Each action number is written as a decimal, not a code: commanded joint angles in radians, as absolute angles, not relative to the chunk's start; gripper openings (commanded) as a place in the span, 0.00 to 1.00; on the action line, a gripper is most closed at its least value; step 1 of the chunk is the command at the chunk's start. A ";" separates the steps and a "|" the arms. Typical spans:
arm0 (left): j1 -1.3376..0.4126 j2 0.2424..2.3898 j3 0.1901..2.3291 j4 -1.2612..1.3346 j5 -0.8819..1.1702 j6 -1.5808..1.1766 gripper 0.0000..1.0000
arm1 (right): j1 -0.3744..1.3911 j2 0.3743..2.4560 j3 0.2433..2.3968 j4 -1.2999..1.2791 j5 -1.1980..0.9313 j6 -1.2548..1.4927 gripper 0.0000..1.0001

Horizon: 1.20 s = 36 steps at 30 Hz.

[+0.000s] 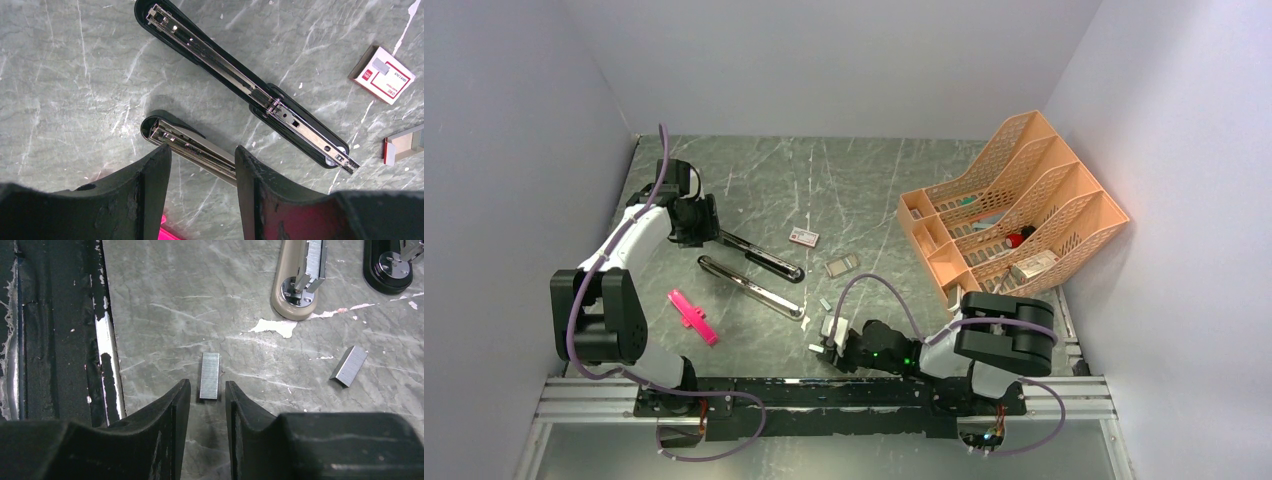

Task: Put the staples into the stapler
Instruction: Pick up the staple from the center of the board.

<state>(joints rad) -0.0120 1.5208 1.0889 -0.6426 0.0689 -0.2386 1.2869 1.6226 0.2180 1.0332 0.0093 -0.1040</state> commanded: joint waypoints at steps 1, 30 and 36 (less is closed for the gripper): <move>-0.006 1.509 1.081 -0.630 0.095 -0.225 0.55 | 1.292 1.664 0.199 1.024 0.002 -0.098 0.35; -0.006 1.514 1.086 -0.632 0.101 -0.226 0.55 | 0.996 1.683 0.876 0.381 -0.156 -0.191 0.00; -0.007 1.517 1.087 -0.634 0.100 -0.225 0.54 | 0.956 1.829 1.042 0.368 -0.194 -0.137 0.00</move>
<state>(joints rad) -0.0120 1.5208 1.0889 -0.6418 0.0757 -0.2382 0.9791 1.7622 0.9665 0.4648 -0.1432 -0.1757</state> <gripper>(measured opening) 0.547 0.184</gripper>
